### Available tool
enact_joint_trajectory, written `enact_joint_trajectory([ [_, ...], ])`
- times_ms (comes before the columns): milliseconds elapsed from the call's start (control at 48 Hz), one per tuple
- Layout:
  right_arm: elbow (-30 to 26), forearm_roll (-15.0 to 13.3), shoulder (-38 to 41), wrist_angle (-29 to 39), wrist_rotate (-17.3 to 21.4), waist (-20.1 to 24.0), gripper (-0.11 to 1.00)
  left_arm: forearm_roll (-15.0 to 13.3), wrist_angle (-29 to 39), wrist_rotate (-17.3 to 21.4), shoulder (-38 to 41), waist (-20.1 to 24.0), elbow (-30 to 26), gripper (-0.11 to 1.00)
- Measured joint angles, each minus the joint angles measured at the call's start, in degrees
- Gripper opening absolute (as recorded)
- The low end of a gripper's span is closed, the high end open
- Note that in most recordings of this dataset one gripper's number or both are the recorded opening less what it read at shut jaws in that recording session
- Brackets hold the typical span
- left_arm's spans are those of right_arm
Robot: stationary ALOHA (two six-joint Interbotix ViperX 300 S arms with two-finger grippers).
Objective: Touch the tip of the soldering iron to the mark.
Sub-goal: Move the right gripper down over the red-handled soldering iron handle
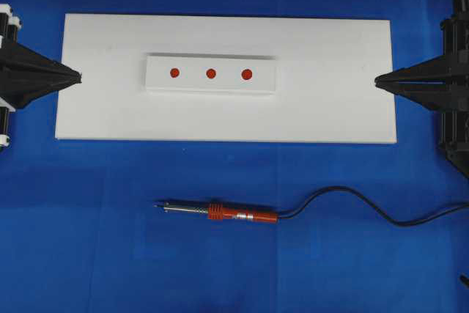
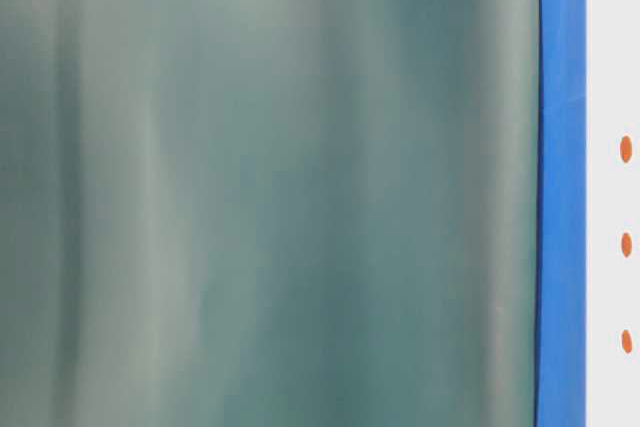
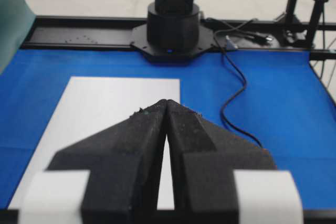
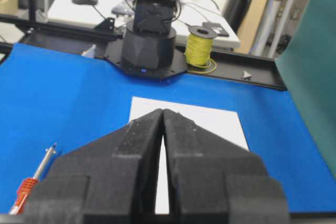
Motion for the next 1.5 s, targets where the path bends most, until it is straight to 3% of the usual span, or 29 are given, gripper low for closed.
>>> enact_joint_trajectory([
  [125, -0.18, 0.00, 0.70, 0.88, 0.18, 0.09, -0.06, 0.00, 0.79, 0.00, -0.88, -0.62, 0.00, 0.00],
  [542, -3.78, 0.18, 7.47, 4.66, 3.16, 4.75, -0.04, 0.09, 1.14, 0.00, -0.79, -0.70, 0.09, 0.00],
  [667, -4.66, 0.26, 10.81, 4.57, 5.27, 6.59, 0.10, 0.00, 1.14, -0.09, -0.79, -0.70, 0.09, 0.00],
  [959, -10.81, 0.26, 24.52, 6.33, 12.39, 10.37, 0.90, 0.09, 1.14, -0.09, -0.79, -0.62, 0.09, 0.00],
  [1501, -30.67, 0.35, 54.58, 22.41, 21.71, 15.73, 0.87, 0.00, 1.14, -0.09, -0.88, -0.70, 0.09, 0.00],
])
